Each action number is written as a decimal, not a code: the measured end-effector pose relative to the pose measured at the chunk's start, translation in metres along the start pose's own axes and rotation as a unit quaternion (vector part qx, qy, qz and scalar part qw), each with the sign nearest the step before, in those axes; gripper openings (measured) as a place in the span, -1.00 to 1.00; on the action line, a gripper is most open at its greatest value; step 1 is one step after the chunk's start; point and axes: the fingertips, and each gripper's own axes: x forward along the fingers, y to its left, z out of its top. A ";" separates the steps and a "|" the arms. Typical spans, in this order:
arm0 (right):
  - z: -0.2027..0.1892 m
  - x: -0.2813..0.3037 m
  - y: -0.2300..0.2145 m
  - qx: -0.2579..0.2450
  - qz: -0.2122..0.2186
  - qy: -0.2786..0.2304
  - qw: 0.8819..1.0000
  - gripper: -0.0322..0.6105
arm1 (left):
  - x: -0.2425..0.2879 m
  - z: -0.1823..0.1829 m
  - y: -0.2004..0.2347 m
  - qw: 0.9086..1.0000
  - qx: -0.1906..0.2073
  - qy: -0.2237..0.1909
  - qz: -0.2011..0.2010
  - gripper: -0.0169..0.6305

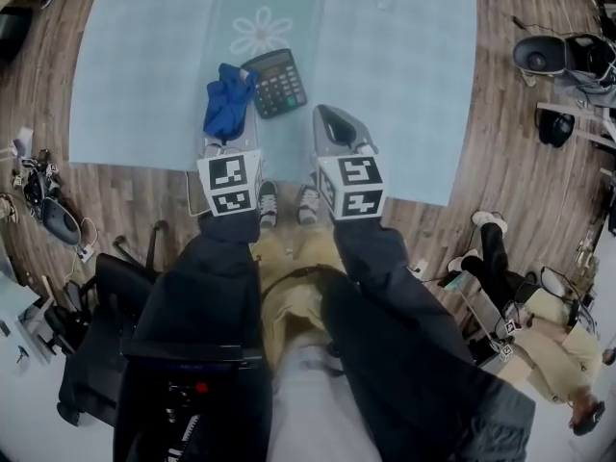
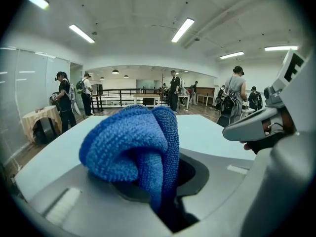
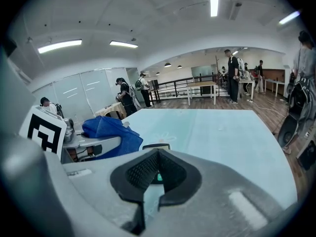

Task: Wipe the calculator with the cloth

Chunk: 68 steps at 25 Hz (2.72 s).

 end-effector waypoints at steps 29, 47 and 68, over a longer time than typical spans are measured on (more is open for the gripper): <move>-0.036 -0.009 -0.067 0.065 -0.056 0.002 0.996 -0.90 | 0.075 -0.083 -0.096 0.986 0.046 0.094 -0.130 -0.73; -0.018 -0.015 -0.104 0.079 -0.066 -0.023 0.994 -0.90 | 0.036 0.018 -0.006 0.998 -0.033 -0.018 -0.041 -0.73; -0.053 -0.028 -0.107 0.095 -0.075 -0.005 0.993 -0.90 | 0.085 -0.082 -0.071 0.990 0.011 0.099 -0.097 -0.73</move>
